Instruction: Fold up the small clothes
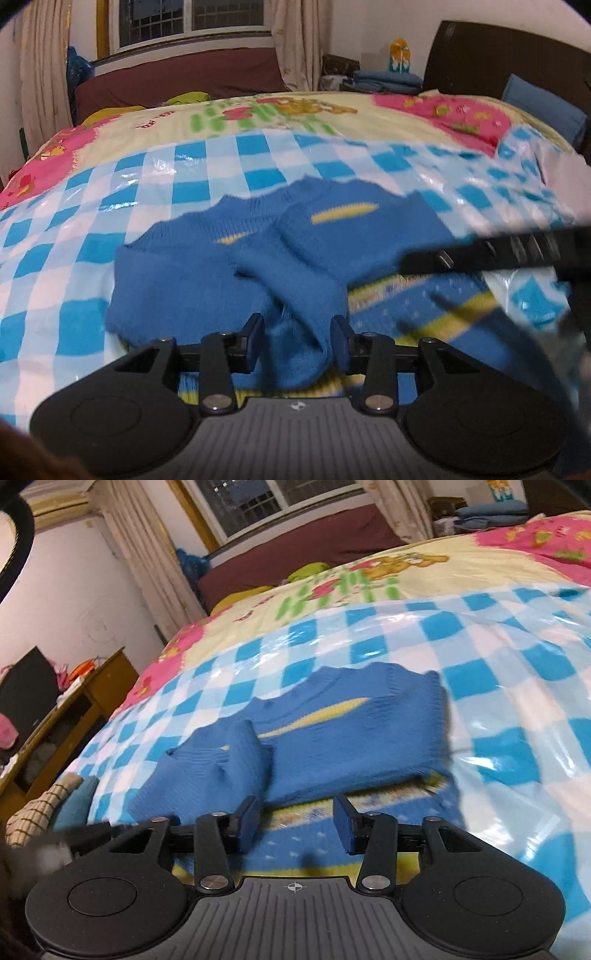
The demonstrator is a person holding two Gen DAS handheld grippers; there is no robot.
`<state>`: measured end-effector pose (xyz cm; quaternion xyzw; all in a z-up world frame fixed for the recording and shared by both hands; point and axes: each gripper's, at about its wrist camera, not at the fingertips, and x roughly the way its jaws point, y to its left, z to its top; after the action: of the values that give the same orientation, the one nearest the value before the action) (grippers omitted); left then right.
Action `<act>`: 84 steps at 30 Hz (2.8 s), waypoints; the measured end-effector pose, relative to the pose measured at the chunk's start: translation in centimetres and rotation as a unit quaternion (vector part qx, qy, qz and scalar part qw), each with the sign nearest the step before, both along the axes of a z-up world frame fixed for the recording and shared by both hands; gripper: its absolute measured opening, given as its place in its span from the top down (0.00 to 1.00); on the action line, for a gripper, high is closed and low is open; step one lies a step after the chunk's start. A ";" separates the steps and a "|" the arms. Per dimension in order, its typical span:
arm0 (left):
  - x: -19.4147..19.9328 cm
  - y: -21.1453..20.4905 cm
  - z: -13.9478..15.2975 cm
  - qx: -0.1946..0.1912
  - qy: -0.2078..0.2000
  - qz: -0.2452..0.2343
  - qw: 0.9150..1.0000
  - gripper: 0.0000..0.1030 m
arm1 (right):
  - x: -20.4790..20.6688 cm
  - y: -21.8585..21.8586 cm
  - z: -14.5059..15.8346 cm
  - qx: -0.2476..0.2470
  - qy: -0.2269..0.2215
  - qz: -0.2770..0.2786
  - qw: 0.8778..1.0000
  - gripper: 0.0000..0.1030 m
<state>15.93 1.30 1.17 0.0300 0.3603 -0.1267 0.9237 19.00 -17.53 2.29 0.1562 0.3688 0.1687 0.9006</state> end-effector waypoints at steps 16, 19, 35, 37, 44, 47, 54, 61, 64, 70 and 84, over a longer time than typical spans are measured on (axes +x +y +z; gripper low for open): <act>-3.7 4.0 -0.9 -0.048 0.005 0.058 0.997 0.55 | 5.5 12.1 0.1 -0.128 -0.005 0.108 0.986 0.49; -3.9 4.3 -1.2 -0.060 0.006 0.064 0.996 0.55 | 6.8 13.1 -0.9 -0.160 0.008 0.100 0.982 0.49; -3.7 4.8 -1.6 -0.074 0.009 0.076 0.994 0.54 | 10.3 9.6 5.8 -0.015 -0.014 0.050 0.999 0.90; -3.9 4.6 -1.4 -0.072 0.004 0.075 0.995 0.54 | 9.5 8.2 8.1 0.031 -0.053 0.044 0.997 0.90; -3.3 4.3 -1.7 -0.066 0.008 0.075 0.995 0.53 | 7.4 0.6 7.0 0.118 -0.089 -0.046 0.988 0.91; -3.3 3.9 -2.2 -0.057 0.019 0.071 0.996 0.53 | 7.5 -2.1 1.9 0.092 -0.031 -0.097 0.991 0.90; -3.0 3.0 -2.4 -0.033 0.026 0.059 0.997 0.53 | 6.6 -5.3 -3.6 0.097 0.041 -0.143 0.984 0.90; -1.1 4.1 -0.6 -0.026 -0.007 0.075 0.997 0.51 | 6.3 -5.7 -2.0 0.074 0.020 -0.140 0.987 0.84; 0.7 4.6 -0.4 -0.021 -0.009 0.085 0.996 0.50 | 5.5 -5.9 -1.8 0.064 0.021 -0.138 0.988 0.83; 3.2 5.3 -0.5 -0.013 -0.006 0.104 0.994 0.50 | 6.5 -5.7 -2.1 0.063 0.038 -0.123 0.990 0.70; 6.5 5.6 -2.5 0.013 0.019 0.122 0.992 0.47 | 6.3 -5.6 -2.7 0.015 0.045 -0.132 0.990 0.80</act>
<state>22.47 6.91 -1.35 -0.0045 0.3803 -0.0093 0.9248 25.27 -23.18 -0.43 0.2241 0.3827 0.0463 0.8951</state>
